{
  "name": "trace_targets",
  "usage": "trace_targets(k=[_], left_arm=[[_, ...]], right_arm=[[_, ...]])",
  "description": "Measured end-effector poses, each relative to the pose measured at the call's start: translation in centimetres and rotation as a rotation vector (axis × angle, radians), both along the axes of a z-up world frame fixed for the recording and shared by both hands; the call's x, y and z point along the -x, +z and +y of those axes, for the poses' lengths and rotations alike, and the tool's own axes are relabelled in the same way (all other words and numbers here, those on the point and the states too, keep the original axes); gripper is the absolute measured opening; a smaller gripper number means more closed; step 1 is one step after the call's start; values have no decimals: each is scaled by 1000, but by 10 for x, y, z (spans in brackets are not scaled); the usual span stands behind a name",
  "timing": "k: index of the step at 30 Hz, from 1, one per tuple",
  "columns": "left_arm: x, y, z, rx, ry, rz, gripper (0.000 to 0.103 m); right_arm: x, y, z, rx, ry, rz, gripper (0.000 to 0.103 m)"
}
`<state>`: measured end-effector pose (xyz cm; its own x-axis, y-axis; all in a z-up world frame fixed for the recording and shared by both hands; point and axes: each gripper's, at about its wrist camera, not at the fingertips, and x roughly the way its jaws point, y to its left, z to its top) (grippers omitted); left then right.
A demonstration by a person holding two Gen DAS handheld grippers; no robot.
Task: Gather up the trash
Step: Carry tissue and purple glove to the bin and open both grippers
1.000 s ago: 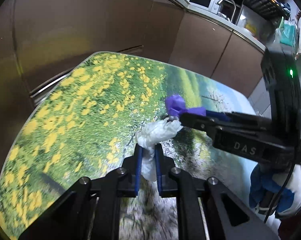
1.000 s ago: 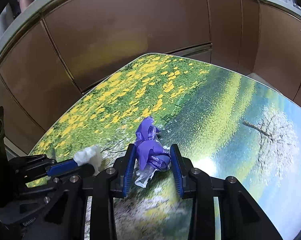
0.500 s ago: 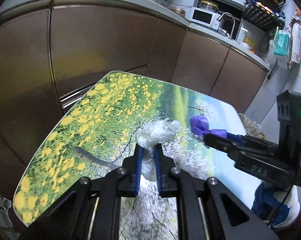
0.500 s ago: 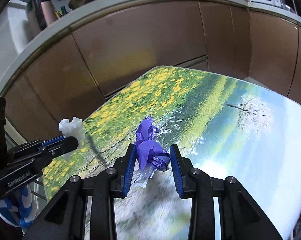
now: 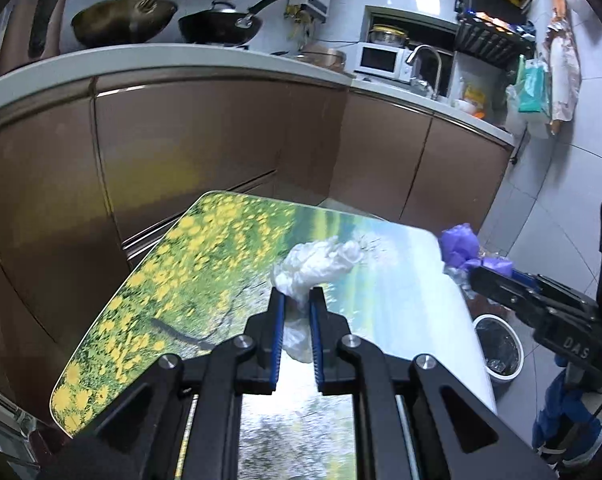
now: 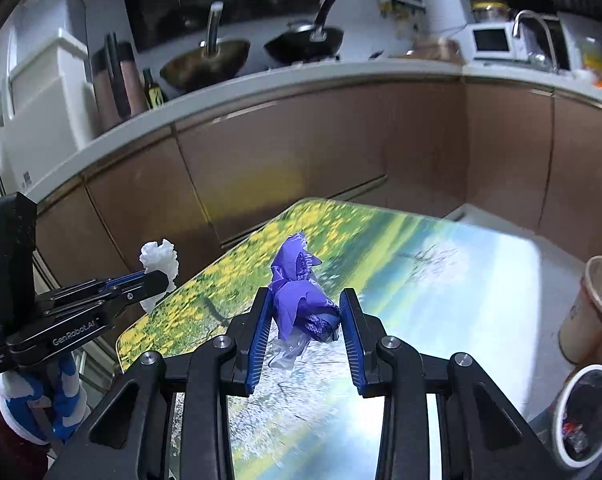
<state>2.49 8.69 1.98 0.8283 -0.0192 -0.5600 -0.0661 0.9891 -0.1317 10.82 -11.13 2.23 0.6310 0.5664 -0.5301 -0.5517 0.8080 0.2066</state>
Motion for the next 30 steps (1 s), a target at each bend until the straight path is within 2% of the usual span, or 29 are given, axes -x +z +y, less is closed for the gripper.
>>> trace_targets(k=[7, 15, 22, 26, 30], left_arm=[[-15, 14, -56, -44, -77, -7, 11], [-55, 13, -154, -83, -251, 38, 11], [-114, -23, -279, -91, -474, 137, 11], [-149, -49, -348, -79, -582, 205, 11], [-181, -77, -415, -70, -676, 268, 12]], right_arm=[[15, 19, -63, -49, -86, -45, 34], [9, 16, -160, -83, -269, -62, 34], [-3, -16, -268, -74, -530, -3, 34], [-11, -44, -327, -40, -689, 53, 34], [-22, -75, -375, -19, -800, 122, 34]])
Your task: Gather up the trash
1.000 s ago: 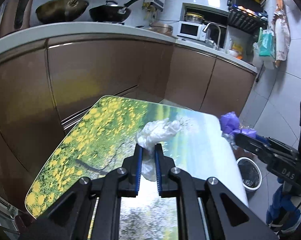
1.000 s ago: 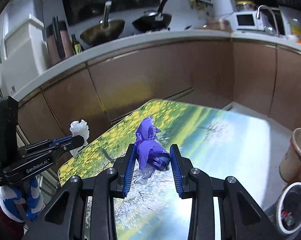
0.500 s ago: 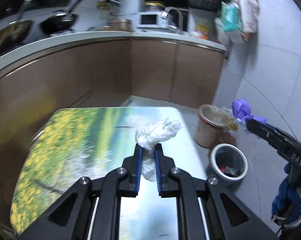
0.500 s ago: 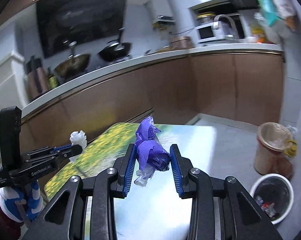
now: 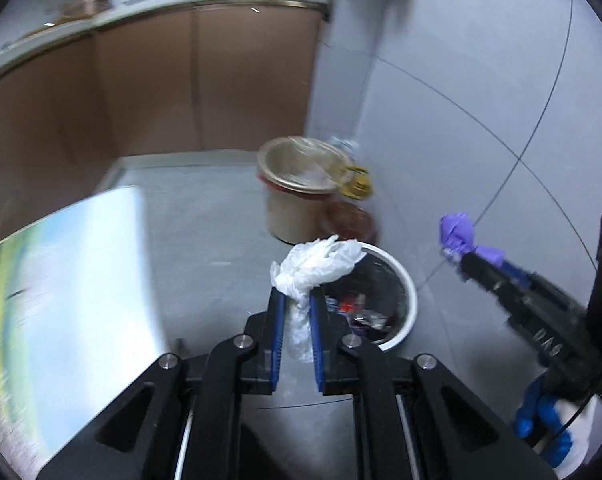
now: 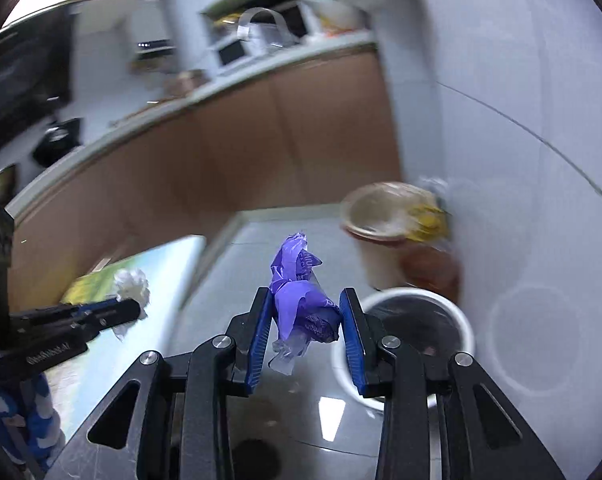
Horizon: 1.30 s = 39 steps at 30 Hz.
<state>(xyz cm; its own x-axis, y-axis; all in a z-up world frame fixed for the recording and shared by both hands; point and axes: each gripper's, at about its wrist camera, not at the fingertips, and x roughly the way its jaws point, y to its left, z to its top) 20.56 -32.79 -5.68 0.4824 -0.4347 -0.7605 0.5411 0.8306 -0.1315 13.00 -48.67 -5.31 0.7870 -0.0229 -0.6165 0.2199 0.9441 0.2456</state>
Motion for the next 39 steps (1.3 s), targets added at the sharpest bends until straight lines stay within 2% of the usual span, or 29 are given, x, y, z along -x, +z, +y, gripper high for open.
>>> trace_targets(k=[4, 8, 13, 15, 17, 19, 21, 24, 28, 34, 37, 39], left_arm=[[-27, -28, -50, -10, -44, 60, 12], [-40, -52, -77, -23, -65, 89, 12], [-59, -74, -99, 3, -80, 155, 13], [-65, -80, -105, 24, -89, 183, 19], [-67, -80, -106, 33, -98, 183, 49], [-67, -80, -108, 32, -96, 160, 53], [-70, -82, -106, 51, -97, 182, 53], [-67, -79, -96, 67, -91, 183, 53], [-56, -69, -67, 73, -49, 136, 53], [-25, -47, 5, 27, 83, 7, 53], [-5, -34, 45, 6, 154, -78, 53], [9, -24, 72, -11, 198, -132, 54]], right_arm=[[-20, -37, -36, -6, -74, 82, 35], [-38, -64, -49, -3, -88, 136, 35], [-65, -90, -60, 30, -95, 190, 38], [-73, -98, -64, 53, -109, 213, 40], [-76, -105, -65, 82, -122, 237, 50], [-75, -109, -65, 112, -131, 255, 54], [-73, -112, -64, 116, -133, 260, 54], [-64, -110, -58, 134, -136, 262, 57], [-54, -99, -41, 144, -118, 246, 58], [-40, -69, 10, 187, -40, 171, 68], [-30, -55, 41, 192, -2, 134, 79], [-20, -46, 67, 194, 36, 107, 83]])
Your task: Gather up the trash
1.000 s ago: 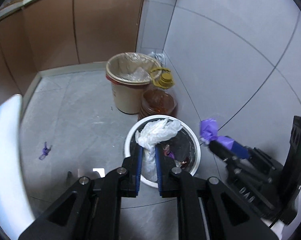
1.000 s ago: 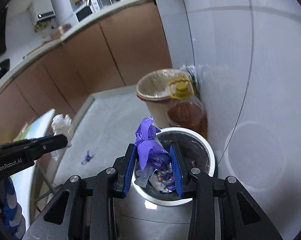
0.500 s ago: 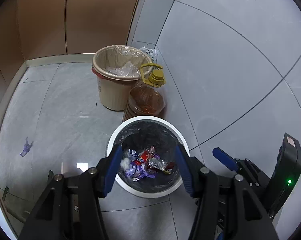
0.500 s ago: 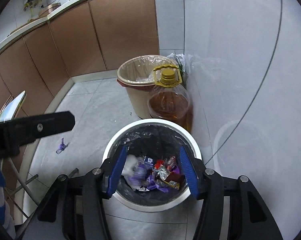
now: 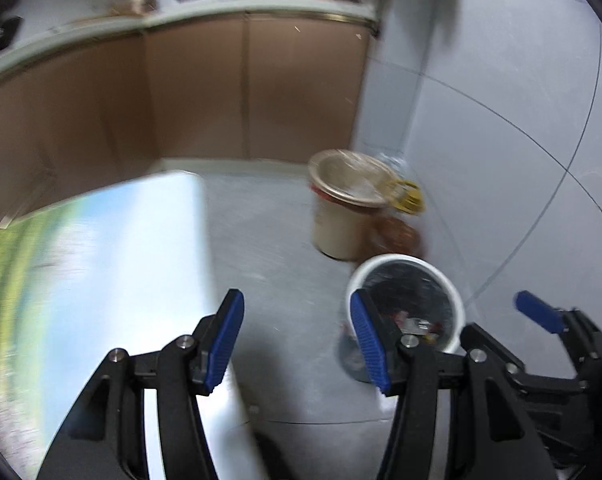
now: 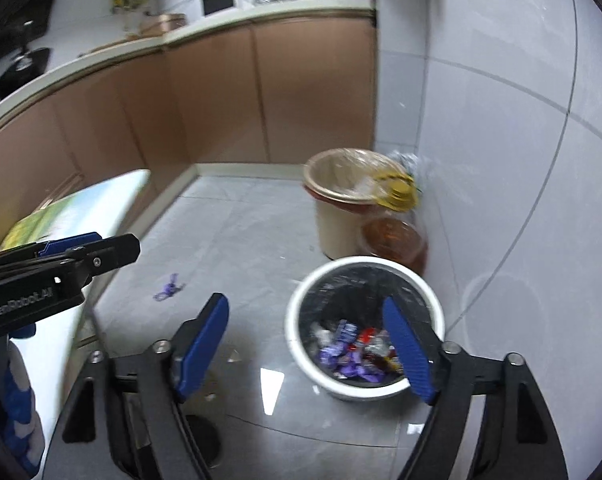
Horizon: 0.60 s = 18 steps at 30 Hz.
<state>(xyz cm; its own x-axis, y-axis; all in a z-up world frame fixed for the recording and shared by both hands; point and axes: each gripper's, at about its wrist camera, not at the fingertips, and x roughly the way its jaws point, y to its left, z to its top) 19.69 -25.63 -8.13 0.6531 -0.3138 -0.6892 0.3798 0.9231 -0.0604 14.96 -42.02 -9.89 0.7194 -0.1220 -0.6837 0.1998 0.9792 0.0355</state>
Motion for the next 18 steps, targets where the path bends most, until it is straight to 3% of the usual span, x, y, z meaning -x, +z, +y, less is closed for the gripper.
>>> trace_targets(k=[4, 8, 12, 18], left_arm=[[25, 15, 49, -28, 86, -78, 57], [52, 27, 90, -42, 146, -148, 73], [79, 39, 127, -44, 186, -204, 84], [100, 46, 166, -32, 251, -222, 88]], right_arm=[[16, 10, 44, 6, 62, -32, 94], [27, 19, 81, 8, 114, -60, 101], [36, 30, 107, 17, 147, -81, 102], [45, 42, 127, 17, 154, -116, 103]])
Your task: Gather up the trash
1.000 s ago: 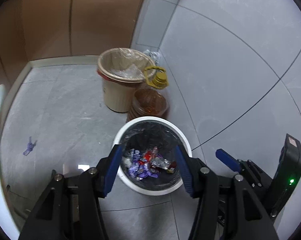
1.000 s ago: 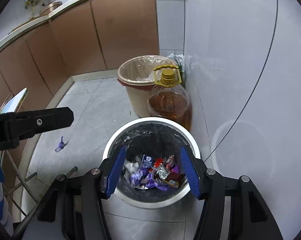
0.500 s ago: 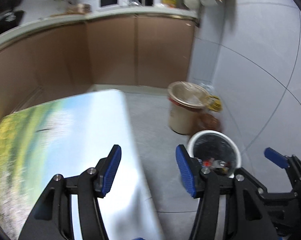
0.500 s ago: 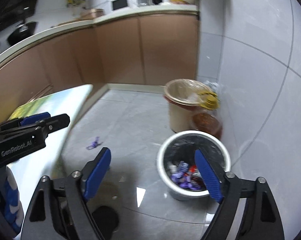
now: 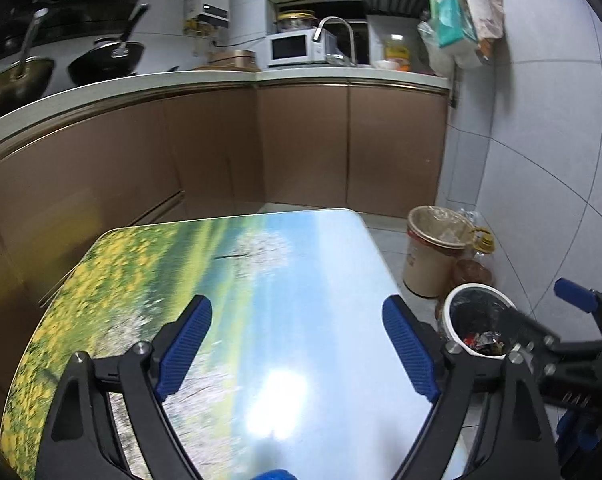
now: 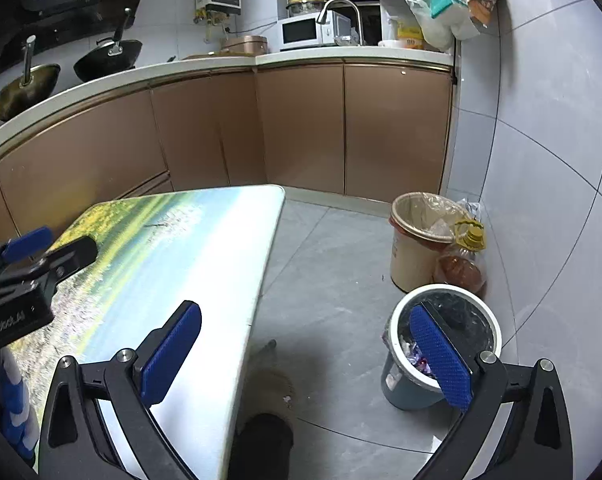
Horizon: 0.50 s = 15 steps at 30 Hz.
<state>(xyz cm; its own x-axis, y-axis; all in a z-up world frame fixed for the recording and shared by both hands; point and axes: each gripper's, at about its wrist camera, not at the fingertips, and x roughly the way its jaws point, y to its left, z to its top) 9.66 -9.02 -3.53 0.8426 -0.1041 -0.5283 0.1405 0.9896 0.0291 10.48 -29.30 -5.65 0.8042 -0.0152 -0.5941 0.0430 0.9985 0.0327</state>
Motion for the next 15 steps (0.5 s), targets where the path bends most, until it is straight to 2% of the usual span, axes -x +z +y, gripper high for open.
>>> trace_targets(k=[5, 15], left_arm=[[16, 3, 33, 41, 46, -9, 90], [37, 4, 62, 52, 85, -40, 91]], right_arm=[[6, 5, 12, 17, 1, -12, 103], [11, 9, 25, 45, 20, -12, 103]])
